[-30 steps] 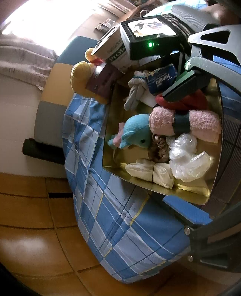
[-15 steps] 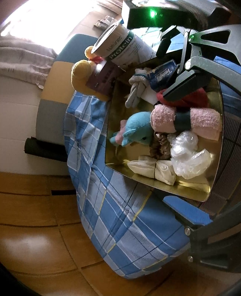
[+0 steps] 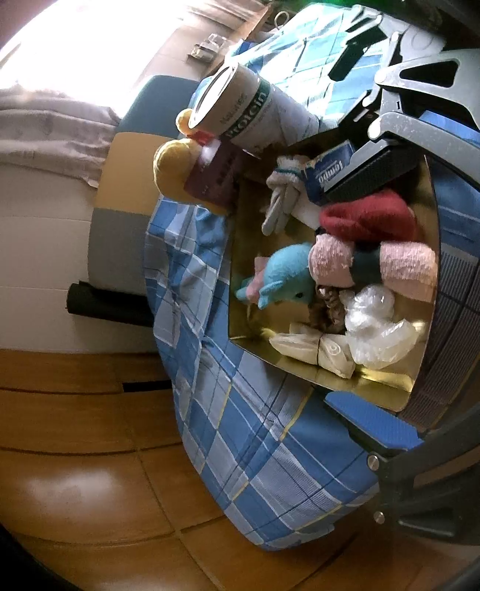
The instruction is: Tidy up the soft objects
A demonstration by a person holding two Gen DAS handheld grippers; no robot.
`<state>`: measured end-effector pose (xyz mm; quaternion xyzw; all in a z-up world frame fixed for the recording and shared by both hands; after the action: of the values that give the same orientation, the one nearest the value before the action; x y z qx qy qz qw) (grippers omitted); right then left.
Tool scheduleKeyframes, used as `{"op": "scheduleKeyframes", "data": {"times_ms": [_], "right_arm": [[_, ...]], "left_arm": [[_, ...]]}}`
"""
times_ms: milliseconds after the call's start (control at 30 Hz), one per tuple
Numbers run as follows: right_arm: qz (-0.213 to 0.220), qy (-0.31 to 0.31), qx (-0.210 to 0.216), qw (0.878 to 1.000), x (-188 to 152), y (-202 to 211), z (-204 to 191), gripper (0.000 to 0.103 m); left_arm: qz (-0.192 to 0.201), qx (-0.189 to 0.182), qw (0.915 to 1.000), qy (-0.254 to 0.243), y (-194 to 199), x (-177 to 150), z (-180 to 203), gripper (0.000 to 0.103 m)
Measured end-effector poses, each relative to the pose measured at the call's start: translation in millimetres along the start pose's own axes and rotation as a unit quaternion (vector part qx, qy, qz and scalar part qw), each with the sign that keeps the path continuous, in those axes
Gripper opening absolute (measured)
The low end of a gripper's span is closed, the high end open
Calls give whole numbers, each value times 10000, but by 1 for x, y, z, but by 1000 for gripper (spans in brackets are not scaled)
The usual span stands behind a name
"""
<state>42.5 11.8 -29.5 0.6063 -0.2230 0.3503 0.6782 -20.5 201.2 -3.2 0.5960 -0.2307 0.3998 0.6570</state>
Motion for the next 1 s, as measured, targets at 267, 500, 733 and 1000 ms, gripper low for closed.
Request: {"op": "scheduleKeyframes", "data": {"times_ms": [267, 500, 733, 1000], "right_arm": [[52, -183, -23, 9998, -4, 9, 10, 77], [119, -176, -3, 9998, -3, 15, 10, 77], [124, -191, 2, 9997, -4, 15, 10, 77], [96, -207, -2, 9997, -6, 14, 9, 77]], "left_arm": [[45, 75, 9999, -92, 6, -3, 11, 103], [74, 65, 9999, -74, 9, -4, 13, 103], [71, 58, 9999, -77, 10, -5, 14, 103], [53, 54, 9999, -79, 10, -5, 15, 103]]}}
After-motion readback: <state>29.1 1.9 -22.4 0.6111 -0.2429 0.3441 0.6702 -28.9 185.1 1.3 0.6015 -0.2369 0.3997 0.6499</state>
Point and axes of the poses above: each gripper's, at about its wrist camera, not at the fingertips, and y roughly against the way its jaws point, z to its right, x to its top, the point moved 3 cm from there along -y, roughly the way its jaws point, and after that the axes turned 12 degrees about -x, right-handed, at the moved point
